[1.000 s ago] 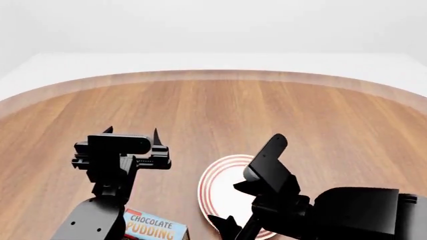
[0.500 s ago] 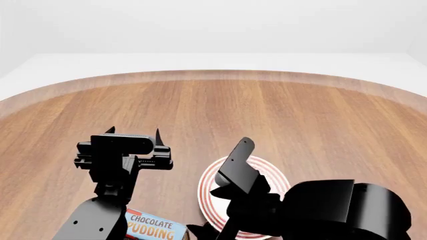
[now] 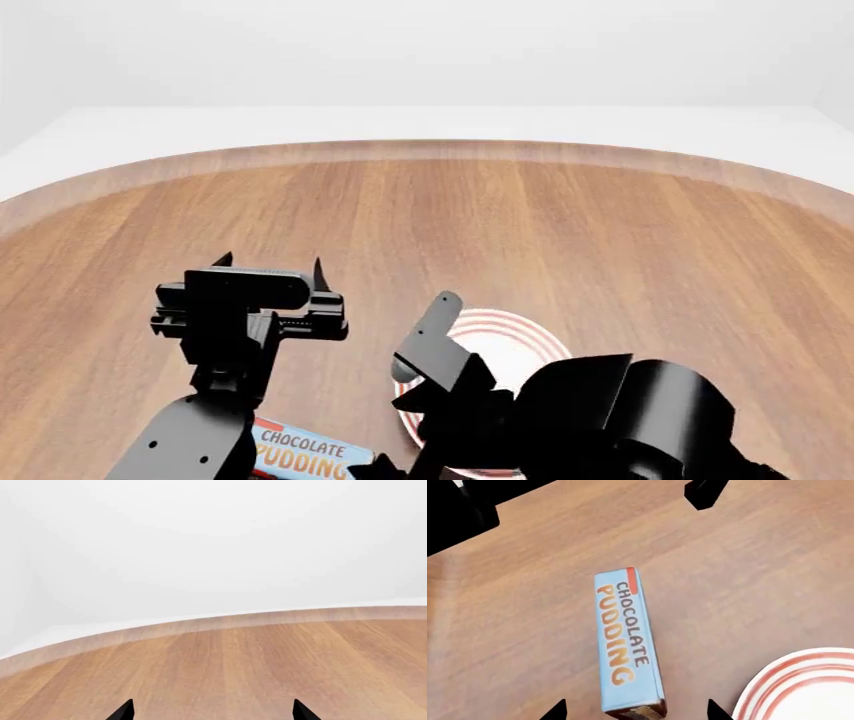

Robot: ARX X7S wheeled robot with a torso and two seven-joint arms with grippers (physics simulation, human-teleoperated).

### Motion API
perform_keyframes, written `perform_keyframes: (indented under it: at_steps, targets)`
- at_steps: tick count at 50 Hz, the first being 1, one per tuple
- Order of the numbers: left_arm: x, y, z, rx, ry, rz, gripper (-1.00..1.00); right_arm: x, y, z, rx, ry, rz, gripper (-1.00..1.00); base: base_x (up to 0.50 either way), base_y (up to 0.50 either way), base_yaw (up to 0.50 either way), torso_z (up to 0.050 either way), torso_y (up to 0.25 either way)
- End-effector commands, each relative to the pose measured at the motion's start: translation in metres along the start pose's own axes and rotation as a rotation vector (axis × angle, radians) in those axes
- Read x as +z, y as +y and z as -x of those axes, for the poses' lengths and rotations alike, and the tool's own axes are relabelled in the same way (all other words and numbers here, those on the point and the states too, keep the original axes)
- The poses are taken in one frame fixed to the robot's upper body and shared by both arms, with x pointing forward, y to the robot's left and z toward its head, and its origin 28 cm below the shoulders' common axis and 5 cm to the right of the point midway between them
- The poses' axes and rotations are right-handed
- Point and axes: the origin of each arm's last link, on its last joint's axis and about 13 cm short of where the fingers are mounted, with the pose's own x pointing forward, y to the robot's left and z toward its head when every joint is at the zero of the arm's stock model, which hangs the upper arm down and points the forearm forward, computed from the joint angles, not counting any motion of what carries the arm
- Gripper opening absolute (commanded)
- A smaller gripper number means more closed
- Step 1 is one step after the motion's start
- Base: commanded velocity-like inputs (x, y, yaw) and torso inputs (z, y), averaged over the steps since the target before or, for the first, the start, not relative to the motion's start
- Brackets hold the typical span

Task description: Put the chocolate pudding to the right of the plate.

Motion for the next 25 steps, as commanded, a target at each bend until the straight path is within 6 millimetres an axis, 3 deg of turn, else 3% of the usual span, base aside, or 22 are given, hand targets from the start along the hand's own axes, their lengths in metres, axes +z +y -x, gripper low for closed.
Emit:
perform_keyframes:
  at_steps: [1, 16, 25]
  targets:
    - [0.0, 0.0, 0.0, -0.001, -0.001, 0.001, 1.0, 0.0, -0.009, -0.017, 0.012, 0.031, -0.01, 1.0, 0.0, 0.0, 0.0, 0.0, 0.0]
    - [0.0, -0.002, 0.001, -0.008, 0.0, 0.001, 1.0, -0.009, -0.013, -0.046, 0.065, 0.082, -0.03, 1.0, 0.0, 0.0, 0.0, 0.0, 0.0]
    - [-0.001, -0.003, 0.001, -0.01, 0.001, 0.002, 1.0, -0.014, -0.014, -0.052, 0.08, 0.103, -0.039, 1.0, 0.0, 0.0, 0.0, 0.0, 0.0]
